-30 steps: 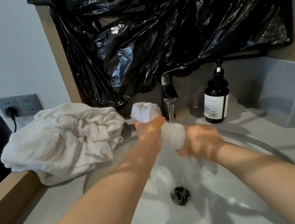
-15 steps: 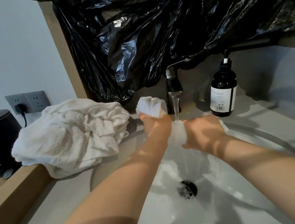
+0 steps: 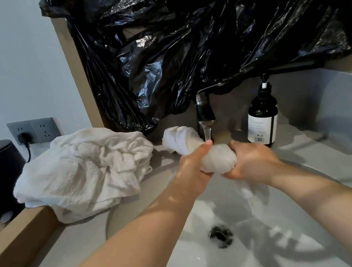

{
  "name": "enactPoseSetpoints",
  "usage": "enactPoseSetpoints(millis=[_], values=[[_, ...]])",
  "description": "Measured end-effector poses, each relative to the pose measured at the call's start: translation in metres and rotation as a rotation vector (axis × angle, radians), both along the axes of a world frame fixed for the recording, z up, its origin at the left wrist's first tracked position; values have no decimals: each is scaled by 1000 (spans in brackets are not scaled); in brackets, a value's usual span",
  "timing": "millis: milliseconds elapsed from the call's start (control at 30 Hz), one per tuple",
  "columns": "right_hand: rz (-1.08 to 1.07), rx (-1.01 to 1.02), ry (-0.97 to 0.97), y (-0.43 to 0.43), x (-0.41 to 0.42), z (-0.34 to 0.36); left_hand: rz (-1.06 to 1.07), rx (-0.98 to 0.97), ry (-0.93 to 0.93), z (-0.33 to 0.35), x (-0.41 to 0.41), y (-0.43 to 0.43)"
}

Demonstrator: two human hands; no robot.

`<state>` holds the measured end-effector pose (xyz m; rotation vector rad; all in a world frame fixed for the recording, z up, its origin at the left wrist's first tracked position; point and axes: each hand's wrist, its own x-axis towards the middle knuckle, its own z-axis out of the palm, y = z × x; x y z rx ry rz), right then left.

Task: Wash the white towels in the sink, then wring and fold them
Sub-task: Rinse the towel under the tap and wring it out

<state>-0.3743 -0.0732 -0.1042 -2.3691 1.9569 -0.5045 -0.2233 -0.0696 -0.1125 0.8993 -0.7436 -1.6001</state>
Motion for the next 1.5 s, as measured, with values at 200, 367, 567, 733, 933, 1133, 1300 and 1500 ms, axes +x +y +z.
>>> enactPoseSetpoints(millis=[200, 367, 567, 733, 933, 1133, 1300, 1500], values=[[162, 571, -966, -2, -6, 19, 104, 74, 243, 25, 19, -1], [-6, 776, -1481, -19, -24, -1, 114, 72, 368, 33, 24, -2], [190, 1132, -1389, -6, -14, -32, 113, 38, 388, 33, 27, -2], [346, 1124, -1368, -5, -18, -21, 107, 20, 318, 26, 33, -8], [434, 1034, -933, -2, -31, 3, 79, 47, 193, 21, 27, -5], [76, 417, -117, 14, 4, 20, 180, 56, 70, 16, 24, -10], [51, 155, 52, 9, 22, 2, 227, 75, 52, 15, 23, -13], [-38, -85, 219, 9, 29, -7, 251, 126, -84, 20, 18, -15]])
